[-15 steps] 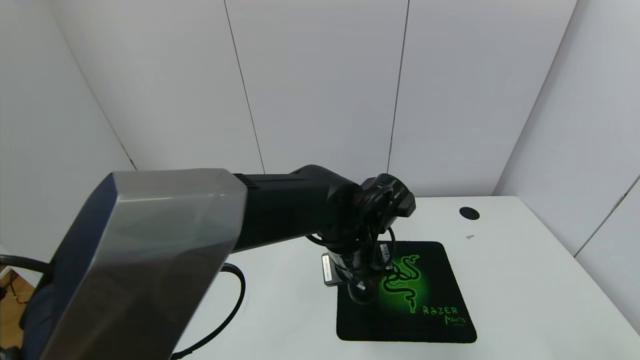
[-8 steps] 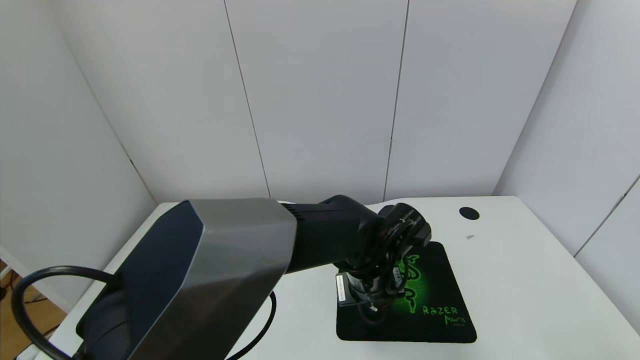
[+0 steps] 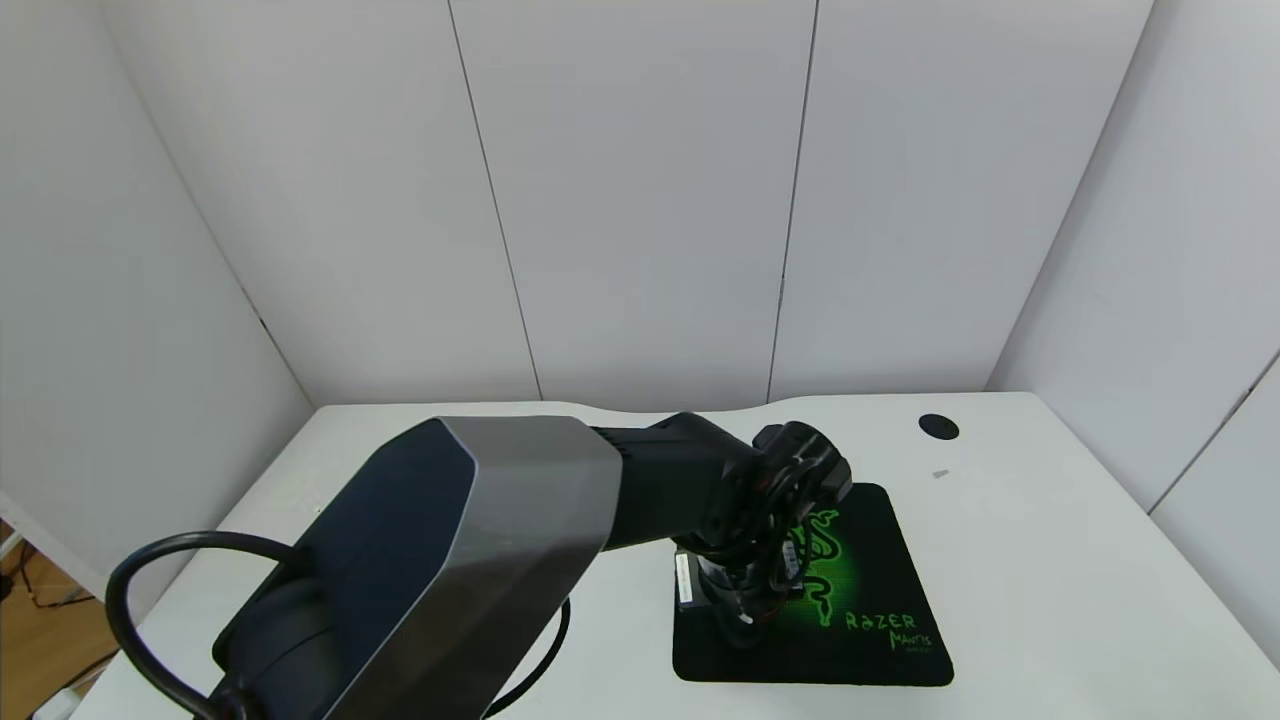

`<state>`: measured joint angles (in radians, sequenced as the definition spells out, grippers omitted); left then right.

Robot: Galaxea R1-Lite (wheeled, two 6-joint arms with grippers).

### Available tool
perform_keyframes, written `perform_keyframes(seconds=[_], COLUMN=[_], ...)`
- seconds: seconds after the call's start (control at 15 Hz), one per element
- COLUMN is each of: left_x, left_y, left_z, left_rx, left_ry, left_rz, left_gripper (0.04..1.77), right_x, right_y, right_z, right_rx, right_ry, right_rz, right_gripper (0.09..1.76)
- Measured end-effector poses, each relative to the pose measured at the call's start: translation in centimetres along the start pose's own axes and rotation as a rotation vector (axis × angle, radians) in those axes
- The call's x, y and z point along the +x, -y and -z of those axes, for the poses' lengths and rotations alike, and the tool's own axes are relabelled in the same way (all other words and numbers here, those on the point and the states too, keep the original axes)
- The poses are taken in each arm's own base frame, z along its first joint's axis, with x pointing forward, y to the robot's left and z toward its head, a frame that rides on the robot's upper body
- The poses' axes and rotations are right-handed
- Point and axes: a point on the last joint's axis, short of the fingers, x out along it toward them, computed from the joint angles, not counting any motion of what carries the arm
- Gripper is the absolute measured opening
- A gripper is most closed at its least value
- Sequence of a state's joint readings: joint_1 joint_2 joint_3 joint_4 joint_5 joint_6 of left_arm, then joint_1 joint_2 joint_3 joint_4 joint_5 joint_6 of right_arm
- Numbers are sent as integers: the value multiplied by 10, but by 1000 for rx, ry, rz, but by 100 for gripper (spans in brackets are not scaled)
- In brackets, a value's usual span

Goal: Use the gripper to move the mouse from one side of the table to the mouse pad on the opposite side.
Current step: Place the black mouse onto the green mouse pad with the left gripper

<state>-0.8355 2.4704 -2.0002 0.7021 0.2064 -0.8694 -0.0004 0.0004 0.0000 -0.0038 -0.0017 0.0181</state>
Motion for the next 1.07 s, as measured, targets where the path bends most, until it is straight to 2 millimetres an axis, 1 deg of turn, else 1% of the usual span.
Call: perform_keyframes(seconds=[0.4,1.07], left_x=[15,22], left_y=[-4,-4], left_z=[-2,-2], left_rx=[5,9], left_ry=[-1,20], left_rz=[-13,-34], left_gripper=[90,90], right_x=[0,0], right_y=[0,0], right_z=[0,0], right_rx=[0,0], right_ry=[0,0], right_rz=[0,1], right_gripper=[171,171])
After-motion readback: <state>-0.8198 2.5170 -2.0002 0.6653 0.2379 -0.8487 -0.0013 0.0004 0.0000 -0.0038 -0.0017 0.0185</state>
